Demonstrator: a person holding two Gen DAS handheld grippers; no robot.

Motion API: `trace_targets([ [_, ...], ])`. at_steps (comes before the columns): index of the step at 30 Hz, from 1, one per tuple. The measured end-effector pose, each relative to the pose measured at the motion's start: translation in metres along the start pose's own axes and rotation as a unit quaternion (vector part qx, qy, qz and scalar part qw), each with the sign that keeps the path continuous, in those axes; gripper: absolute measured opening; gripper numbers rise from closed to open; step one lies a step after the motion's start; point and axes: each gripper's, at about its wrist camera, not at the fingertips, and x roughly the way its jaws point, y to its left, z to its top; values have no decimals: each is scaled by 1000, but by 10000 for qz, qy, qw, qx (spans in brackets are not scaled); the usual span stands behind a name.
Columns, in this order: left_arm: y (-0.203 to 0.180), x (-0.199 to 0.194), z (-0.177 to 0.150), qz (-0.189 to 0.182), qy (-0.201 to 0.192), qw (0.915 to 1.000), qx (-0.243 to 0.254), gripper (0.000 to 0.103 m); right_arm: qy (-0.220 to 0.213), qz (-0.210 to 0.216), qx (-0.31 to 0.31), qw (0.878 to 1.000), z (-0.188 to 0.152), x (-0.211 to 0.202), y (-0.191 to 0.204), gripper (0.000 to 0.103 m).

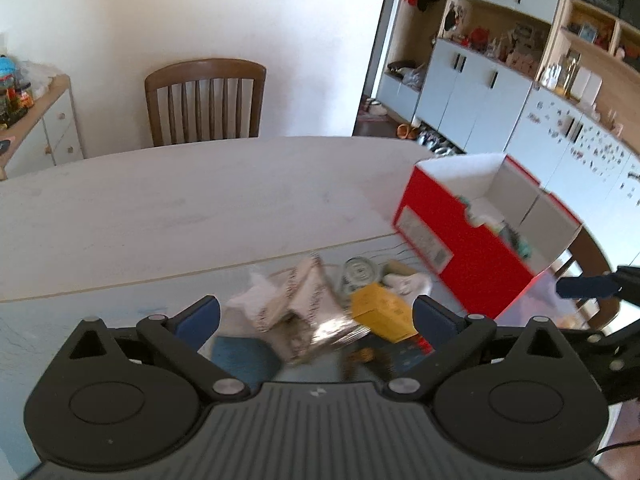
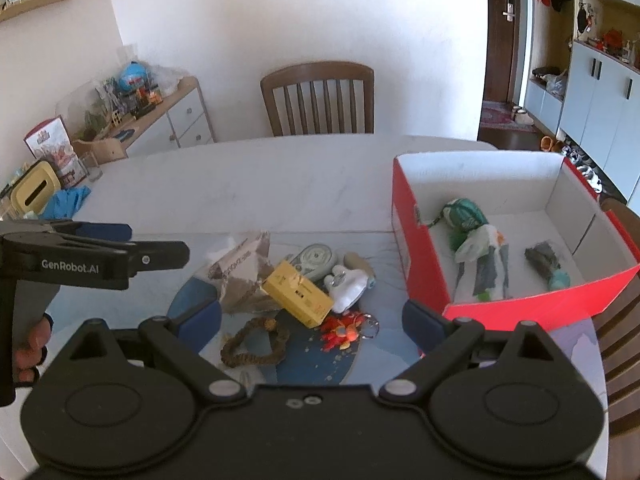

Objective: Organize objects
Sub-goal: 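Withdraw both grippers from the box back toward the remaining pile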

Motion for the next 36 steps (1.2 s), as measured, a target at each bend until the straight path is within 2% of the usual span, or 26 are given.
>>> trace_targets([
  [3, 10, 9, -6, -2, 100, 9999, 50, 103, 112, -27, 0, 9999, -2, 10, 4, 97],
  [9, 29, 34, -18, 10, 308, 9993, -200, 103, 324, -157, 44, 9993, -9, 31, 5, 96],
  [16, 33, 56, -23, 35, 420, 9987, -296, 103, 567, -301, 116, 9979, -25, 58, -2, 94],
  [20, 34, 70, -25, 92, 476, 9983, -317, 103, 696, -267, 152, 9971, -33, 72, 0, 90],
  [24, 28, 78, -23, -18, 435, 9989, -193, 103, 839, -184, -41, 9963, -41, 87, 11, 86],
  [34, 12, 95, -16, -138, 269, 9995, 77, 102, 882, -11, -283, 9957, -41, 114, 32, 73],
  [36, 12, 97, -15, -145, 259, 9995, 89, 99, 903, 38, -281, 9955, -41, 117, 34, 70],
])
